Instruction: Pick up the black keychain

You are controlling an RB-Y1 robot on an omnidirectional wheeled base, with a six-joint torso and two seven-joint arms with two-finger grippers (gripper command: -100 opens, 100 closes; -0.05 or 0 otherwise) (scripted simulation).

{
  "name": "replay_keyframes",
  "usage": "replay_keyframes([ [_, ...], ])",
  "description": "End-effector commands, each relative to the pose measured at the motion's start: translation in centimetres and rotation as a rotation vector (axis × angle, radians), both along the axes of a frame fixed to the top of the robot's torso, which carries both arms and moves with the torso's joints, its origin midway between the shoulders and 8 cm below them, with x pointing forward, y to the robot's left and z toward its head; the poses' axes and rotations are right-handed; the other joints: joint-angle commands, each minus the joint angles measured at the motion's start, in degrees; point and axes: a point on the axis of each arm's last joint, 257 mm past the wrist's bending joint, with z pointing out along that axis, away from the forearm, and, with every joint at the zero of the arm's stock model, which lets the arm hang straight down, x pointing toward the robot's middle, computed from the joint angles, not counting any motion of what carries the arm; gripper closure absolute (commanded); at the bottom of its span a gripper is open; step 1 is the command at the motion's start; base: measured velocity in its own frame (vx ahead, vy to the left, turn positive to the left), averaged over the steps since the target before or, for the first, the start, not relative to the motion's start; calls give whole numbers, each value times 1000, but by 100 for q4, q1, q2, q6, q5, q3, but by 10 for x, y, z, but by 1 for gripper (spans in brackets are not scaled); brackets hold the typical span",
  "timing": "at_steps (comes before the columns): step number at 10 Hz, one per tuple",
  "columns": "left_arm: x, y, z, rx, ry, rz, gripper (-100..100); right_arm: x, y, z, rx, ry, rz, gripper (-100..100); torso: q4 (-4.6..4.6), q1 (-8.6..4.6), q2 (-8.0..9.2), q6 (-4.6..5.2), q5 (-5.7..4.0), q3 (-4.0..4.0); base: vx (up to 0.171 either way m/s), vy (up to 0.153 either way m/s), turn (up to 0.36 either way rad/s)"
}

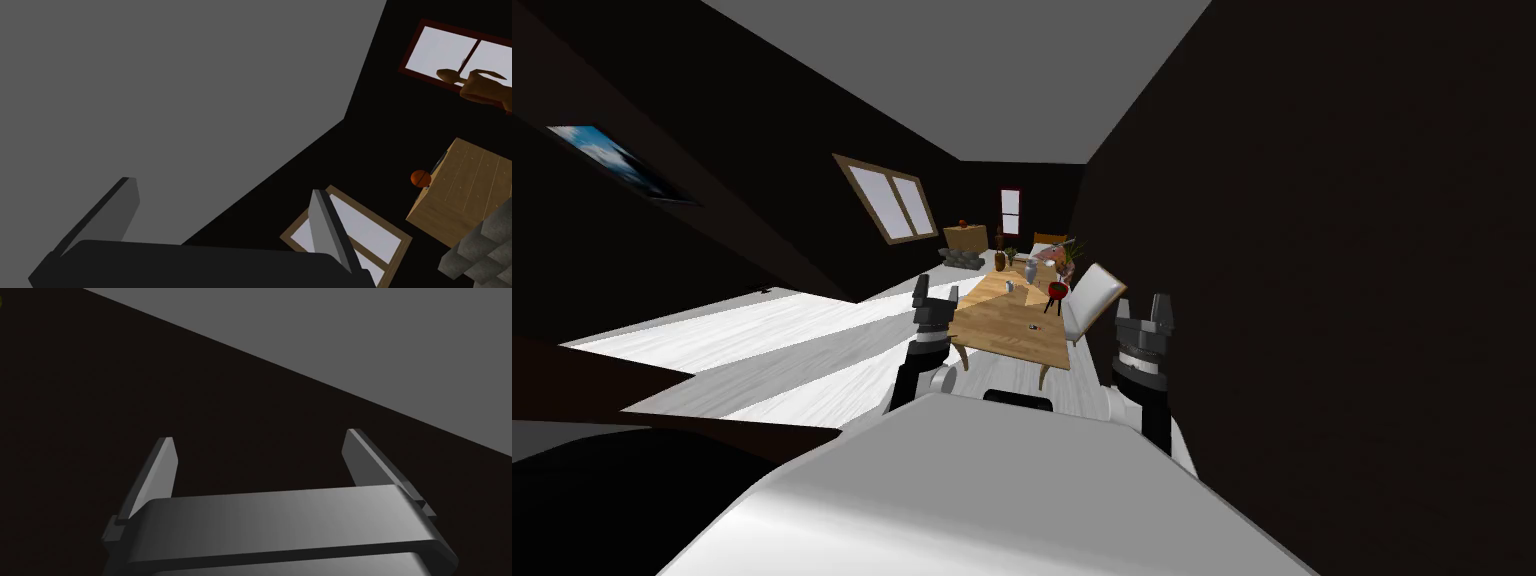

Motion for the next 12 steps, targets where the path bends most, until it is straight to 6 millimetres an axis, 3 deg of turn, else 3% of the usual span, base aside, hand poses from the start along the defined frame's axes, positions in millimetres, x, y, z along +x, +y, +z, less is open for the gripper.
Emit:
replay_keyframes([
  [1,0,0,0,0,0,0,0,2,3,-3,-39,12,9,-100,0,0,0,0,0,0,-16,-27,102],
  [5,0,0,0,0,0,0,0,15,14,-28,-194,79,28,-100,3,-34,15,-2,-8,8,-43,-78,208],
  [8,0,0,0,0,0,0,0,28,16,-64,-341,165,29,-100,6,-44,27,-4,-10,16,-76,-103,348],
  [9,0,0,0,0,0,0,0,28,16,-64,-347,166,32,-100,5,-44,23,-2,-10,14,-36,-70,69],
  [12,0,0,0,0,0,0,0,39,8,-116,-514,280,22,-100,2,-27,11,-3,-6,6,-53,-50,365],
])
